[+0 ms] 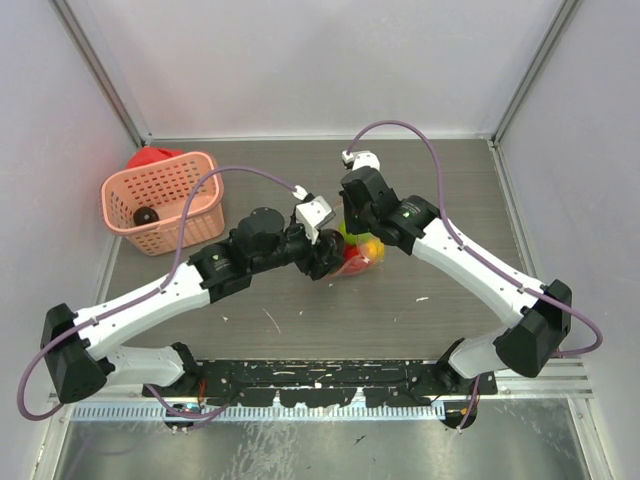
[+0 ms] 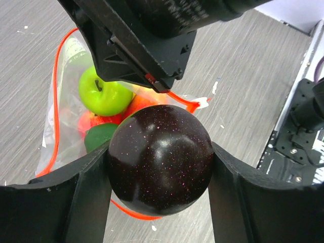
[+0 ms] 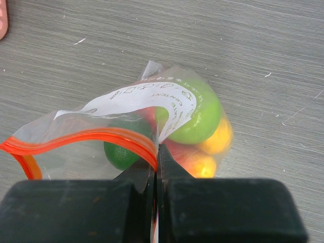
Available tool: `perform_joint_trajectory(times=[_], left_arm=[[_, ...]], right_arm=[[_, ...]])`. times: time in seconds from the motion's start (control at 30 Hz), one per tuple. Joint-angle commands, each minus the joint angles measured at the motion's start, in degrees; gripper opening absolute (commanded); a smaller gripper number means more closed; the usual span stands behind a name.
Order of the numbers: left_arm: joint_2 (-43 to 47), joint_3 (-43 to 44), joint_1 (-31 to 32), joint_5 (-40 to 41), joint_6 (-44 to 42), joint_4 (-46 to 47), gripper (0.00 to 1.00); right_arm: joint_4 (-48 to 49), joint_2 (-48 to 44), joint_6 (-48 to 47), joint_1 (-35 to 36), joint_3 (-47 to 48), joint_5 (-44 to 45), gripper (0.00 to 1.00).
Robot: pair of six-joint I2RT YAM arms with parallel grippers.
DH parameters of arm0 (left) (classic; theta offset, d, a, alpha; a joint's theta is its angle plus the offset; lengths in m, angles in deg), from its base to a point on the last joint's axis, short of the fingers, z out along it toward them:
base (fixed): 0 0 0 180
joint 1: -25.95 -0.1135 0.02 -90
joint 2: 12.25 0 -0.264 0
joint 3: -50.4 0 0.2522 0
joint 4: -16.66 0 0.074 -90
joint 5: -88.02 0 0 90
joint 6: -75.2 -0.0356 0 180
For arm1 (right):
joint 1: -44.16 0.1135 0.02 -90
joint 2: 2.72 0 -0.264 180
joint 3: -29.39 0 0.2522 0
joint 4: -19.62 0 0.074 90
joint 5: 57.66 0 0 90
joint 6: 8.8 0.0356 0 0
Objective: Place the food in the zip-top bag and seal the zipper
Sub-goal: Place the fake food in the zipper food storage bag.
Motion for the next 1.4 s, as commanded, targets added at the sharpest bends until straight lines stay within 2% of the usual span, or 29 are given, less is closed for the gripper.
perform_joint_trajectory(times=[0.0,0.37,0.8,0.9,1.2,1.37], left_arm=[[-1.94,-0.84,0.22,2.23,-3.47,9.48,0.43],[-7.04,-1.69,0.29,13.02,-5.4,12.71,0.47],[-8.2,-1.8,0.29,15.16,-3.51,12.17,0.78],[-7.83,-1.85,0.24,14.85,-3.34,11.82,0.82],[-5.01,-0.82,0.22,14.06,-0.67,8.3,0.87],[-1.29,2.16,0.28,14.66,4.32,0.37,0.87]], right_arm=[[2.11,-3.29,0.79,-0.27,0.89,-0.45,0.0],[2.44,-4.17,0.89,-0.28,0.2,-0.92,0.0],[2.54,-4.35,0.98,-0.28,0.07,-1.22,0.0],[2.71,-4.35,1.13,-0.27,0.01,-1.46,0.0],[2.81,-4.33,1.24,-0.29,0.01,-1.76,0.0],[2.98,-4.15,1.27,-0.31,-0.03,-1.69,0.0]])
